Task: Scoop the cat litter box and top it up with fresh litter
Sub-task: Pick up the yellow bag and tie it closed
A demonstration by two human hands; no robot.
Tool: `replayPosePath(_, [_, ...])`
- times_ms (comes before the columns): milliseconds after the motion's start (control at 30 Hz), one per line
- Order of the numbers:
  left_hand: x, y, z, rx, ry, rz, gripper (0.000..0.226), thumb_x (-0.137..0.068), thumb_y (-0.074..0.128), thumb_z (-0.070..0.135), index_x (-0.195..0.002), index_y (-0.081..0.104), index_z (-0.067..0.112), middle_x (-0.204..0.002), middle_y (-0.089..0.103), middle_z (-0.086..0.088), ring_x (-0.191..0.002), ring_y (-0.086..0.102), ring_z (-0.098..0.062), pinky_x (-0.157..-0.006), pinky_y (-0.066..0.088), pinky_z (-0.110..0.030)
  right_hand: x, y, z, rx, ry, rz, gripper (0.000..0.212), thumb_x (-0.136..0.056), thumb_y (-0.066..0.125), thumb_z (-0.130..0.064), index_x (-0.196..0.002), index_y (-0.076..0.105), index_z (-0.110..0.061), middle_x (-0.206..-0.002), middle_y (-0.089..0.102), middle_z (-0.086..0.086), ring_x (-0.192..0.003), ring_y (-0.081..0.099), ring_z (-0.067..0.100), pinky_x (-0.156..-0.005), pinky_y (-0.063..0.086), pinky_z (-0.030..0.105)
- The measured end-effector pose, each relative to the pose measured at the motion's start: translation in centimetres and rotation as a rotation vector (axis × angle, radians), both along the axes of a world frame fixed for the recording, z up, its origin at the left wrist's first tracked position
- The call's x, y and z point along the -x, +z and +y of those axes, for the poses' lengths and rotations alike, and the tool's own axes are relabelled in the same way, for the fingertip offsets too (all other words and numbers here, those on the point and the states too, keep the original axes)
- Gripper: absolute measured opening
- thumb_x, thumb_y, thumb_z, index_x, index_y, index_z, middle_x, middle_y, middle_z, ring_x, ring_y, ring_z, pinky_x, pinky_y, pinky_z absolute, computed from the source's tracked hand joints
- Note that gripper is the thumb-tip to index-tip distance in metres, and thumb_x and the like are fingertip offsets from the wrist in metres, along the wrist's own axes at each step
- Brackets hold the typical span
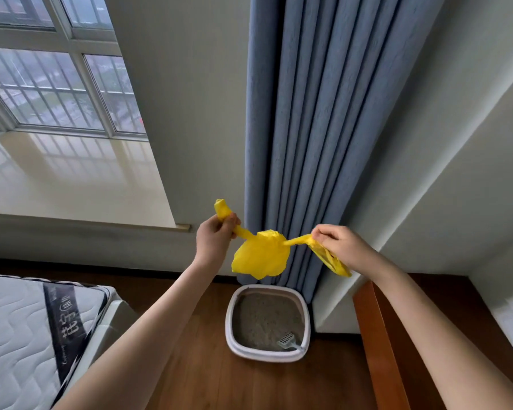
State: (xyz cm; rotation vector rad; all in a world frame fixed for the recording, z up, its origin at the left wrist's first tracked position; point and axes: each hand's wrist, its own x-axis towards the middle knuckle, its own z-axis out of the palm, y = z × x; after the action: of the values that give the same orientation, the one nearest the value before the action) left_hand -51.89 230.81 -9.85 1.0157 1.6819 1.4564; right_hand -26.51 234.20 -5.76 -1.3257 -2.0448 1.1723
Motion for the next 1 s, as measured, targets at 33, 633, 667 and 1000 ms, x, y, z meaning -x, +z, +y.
replayPosePath(33, [-0.5,0.5,0.0,-0.012,-0.07,0.049,0.023,-0.098,0.057,0.02,-0.08,0.07,0.014,-0.065,0.063,-0.002,-0.054,0.055,0.0,-0.059,0.046,-0.018,0.6,0.5,-0.1,0.049,0.033,0.069,0.027,-0.1,0.048,-0.018,-0.075,0.058,-0.022,-0.065,0.052,-0.01,-0.066,0.048,0.003,-0.068,0.038,0.027])
replayPosePath(633, [-5.9,2.8,-0.6,-0.014,-0.38,0.051,0.014,-0.096,0.06,0.019,-0.089,0.071,0.013,-0.08,0.072,-0.012,-0.073,0.07,-0.027,-0.076,0.06,-0.04,1.4,-2.9,-1.0,0.087,0.154,0.02,0.062,-0.071,0.082,-0.03,-0.125,0.052,-0.039,-0.128,0.056,-0.007,-0.116,0.054,0.012,-0.095,0.05,0.036])
replayPosePath(667, [-6.2,2.9,-0.6,-0.006,-0.395,0.043,0.013,-0.096,0.06,0.019,-0.089,0.071,0.015,-0.081,0.072,-0.011,-0.074,0.07,-0.026,-0.076,0.06,-0.039,1.6,-3.1,-1.0,0.084,0.139,0.004,0.067,-0.064,0.082,-0.044,-0.124,0.052,-0.039,-0.129,0.054,-0.006,-0.116,0.054,0.013,-0.095,0.05,0.037])
replayPosePath(1000, [-6.7,1.2,-1.8,-0.018,-0.456,0.08,0.045,-0.08,0.072,0.039,-0.118,0.063,0.017,-0.115,0.068,0.004,-0.104,0.063,-0.01,-0.091,0.051,-0.025,-1.0,-2.9,-0.9,-0.097,-0.09,0.155,0.015,-0.082,0.075,-0.03,-0.091,0.065,-0.023,-0.09,0.067,-0.004,-0.087,0.064,0.013,-0.076,0.053,0.038])
